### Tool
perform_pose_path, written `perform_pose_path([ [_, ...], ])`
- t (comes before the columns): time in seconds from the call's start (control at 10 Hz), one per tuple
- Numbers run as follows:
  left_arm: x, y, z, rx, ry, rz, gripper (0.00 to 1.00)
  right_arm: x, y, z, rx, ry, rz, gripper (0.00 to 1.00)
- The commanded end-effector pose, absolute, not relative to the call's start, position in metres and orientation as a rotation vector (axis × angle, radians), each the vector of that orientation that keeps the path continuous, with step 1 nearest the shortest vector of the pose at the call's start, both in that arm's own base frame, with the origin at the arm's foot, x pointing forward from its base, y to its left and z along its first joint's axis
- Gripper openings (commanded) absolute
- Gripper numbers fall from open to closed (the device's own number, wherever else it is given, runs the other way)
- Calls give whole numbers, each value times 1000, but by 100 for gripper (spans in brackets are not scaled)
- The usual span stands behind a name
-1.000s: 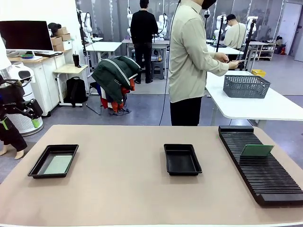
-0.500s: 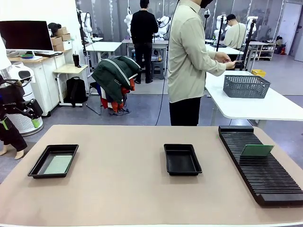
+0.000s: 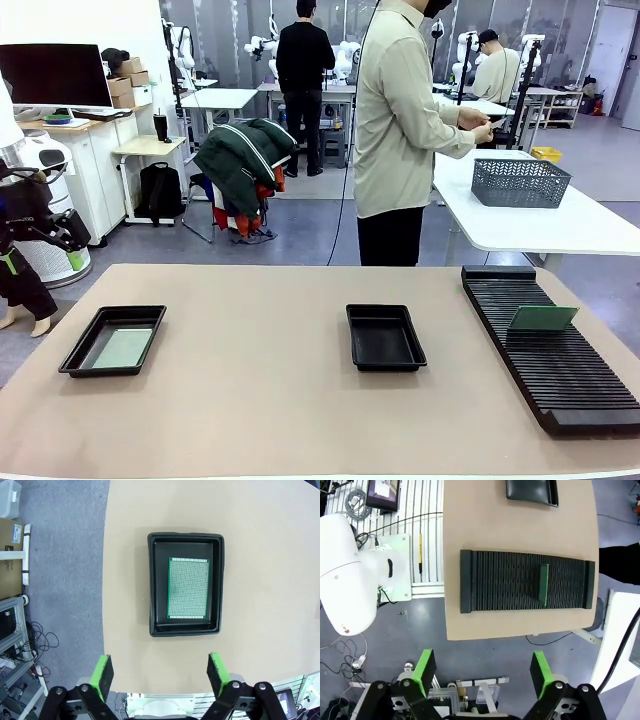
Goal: Inspect and transfer BCBs to ESD trays.
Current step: Pick up the Blank PCB from the PCB Rack and place it in the right ESD tray.
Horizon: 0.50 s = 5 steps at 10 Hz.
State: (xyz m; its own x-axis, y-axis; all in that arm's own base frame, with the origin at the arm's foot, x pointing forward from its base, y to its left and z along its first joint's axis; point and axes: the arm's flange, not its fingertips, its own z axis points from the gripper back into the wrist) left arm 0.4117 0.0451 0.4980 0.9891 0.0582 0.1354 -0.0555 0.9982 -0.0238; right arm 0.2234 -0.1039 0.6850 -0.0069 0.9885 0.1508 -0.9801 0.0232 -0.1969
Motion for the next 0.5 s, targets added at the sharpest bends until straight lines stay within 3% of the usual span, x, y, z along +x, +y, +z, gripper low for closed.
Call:
perform_pose_path([
  [0.0,411,45,496,-19,-142,59,100,224,-105,683,-30,-276,1550,100],
  [0.4,411,45,496,-19,-142,59,100,224,-105,683,-30,-276,1550,100],
])
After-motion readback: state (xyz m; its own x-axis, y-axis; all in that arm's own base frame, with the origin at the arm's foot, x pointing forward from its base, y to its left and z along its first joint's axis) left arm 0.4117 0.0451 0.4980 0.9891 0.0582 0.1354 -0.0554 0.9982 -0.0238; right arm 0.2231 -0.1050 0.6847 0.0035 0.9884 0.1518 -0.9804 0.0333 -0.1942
